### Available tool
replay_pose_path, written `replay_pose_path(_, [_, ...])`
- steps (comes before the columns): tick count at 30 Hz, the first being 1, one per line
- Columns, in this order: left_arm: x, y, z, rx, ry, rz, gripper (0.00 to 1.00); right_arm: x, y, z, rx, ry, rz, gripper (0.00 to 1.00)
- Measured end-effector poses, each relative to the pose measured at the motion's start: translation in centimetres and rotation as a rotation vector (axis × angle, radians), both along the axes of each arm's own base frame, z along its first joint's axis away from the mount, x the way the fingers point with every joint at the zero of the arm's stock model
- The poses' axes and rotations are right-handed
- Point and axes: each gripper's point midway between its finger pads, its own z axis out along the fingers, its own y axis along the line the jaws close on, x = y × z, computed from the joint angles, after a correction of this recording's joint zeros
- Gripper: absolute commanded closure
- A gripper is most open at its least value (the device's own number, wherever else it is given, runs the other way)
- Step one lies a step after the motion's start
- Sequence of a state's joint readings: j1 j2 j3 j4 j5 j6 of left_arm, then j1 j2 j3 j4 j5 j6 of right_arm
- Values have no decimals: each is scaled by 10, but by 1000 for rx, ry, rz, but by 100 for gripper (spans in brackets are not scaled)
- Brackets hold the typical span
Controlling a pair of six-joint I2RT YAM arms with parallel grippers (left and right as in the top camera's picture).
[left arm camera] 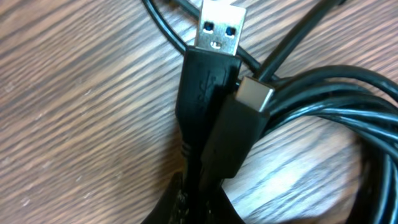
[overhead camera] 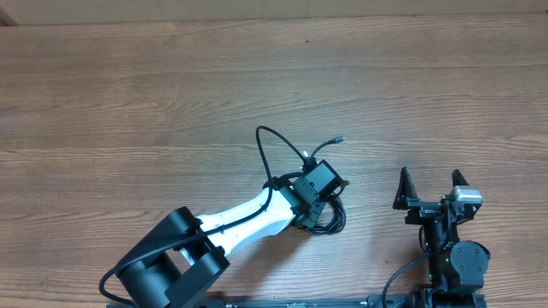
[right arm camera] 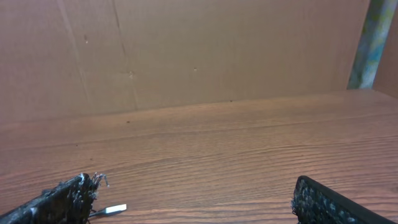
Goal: Untangle cables
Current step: 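Lower the left gripper and grasp the black cable bundle, then lift the grasped cable bundle upward with the left gripper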
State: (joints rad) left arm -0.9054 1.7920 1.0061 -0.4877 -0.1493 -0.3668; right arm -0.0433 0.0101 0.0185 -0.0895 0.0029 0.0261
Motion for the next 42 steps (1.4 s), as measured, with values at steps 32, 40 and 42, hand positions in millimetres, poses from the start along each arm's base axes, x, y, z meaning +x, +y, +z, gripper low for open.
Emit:
replay_pose_path(32, [19,126,18,-122,481,776,11,0,0,0,0,0,0,0])
replay_pose_path(40, [61,117,65,-136,345,707,14,0,0,0,0,0,0,0])
replay_pose_path(42, [69,108,68,-151,301,641,16,0,0,0,0,0,0,0])
